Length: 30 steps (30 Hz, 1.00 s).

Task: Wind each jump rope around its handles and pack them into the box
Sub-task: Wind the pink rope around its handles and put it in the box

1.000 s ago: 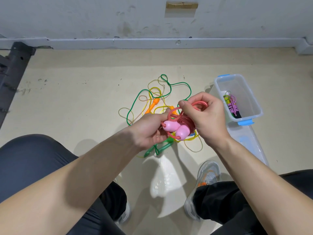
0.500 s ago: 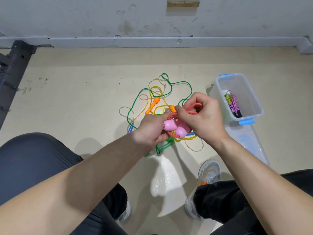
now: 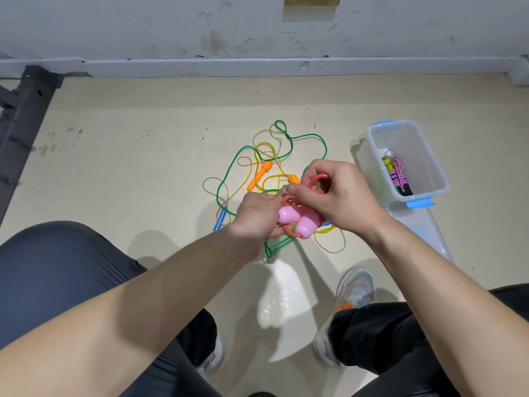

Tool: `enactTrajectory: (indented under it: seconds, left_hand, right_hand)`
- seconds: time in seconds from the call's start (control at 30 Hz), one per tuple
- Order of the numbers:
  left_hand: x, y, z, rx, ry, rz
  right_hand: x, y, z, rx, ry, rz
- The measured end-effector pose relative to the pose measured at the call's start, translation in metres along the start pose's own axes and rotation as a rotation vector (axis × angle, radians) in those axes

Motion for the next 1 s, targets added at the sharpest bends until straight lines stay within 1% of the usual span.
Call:
enactTrajectory:
  seconds: [0.1,0.2,0.27,0.37,0.47,0.63,0.8,1.0]
  left_hand:
    - [-0.003,-0.003,-0.002,-0.037,-0.006,-0.082]
    - [-0.002,-0.006,-0.004,-0.065,-0.002,-0.109]
    - [-0.003,-0.008,-0.004,-0.098,-0.005,-0.113]
    - [-0.002,-0.013,-0.004,-0.113,0.032,-0.128]
    - [-0.001,-0.016,-0.006,-0.125,0.097,-0.155]
    - [0.004,-0.017,-0.011,-0.171,0.266,-0.207]
    - [0.003,-0.025,-0.011,-0.132,0.401,-0.077]
    - [0.002,-0.023,-0.009,-0.105,0.455,0.073]
  right_hand:
    - [-0.001,-0.002,0.0,0.0,-0.018,-0.064]
    - [-0.002,-0.004,0.0,0.008,-0.07,-0.067]
    - [-0.002,-0.005,0.0,0.007,-0.07,-0.076]
    - [0.0,-0.006,-0.001,0.011,-0.06,-0.117]
    - [0.0,-0.006,-0.002,0.014,-0.061,-0.115]
    - [-0.009,-0.008,0.003,0.021,-0.046,-0.011]
    - [-0.009,-0.01,0.003,0.029,0.049,0.047]
    - [-0.004,-0.014,0.002,0.001,0.235,0.049]
Point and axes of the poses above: each hand's wrist, its own z-axis towards the middle knuckle, its own x-axis out of the palm, y = z × x, the point moved 6 cm from there along z, towards the middle knuckle, and after that the axes turned 4 degrees about x, right-handed, at the moved point
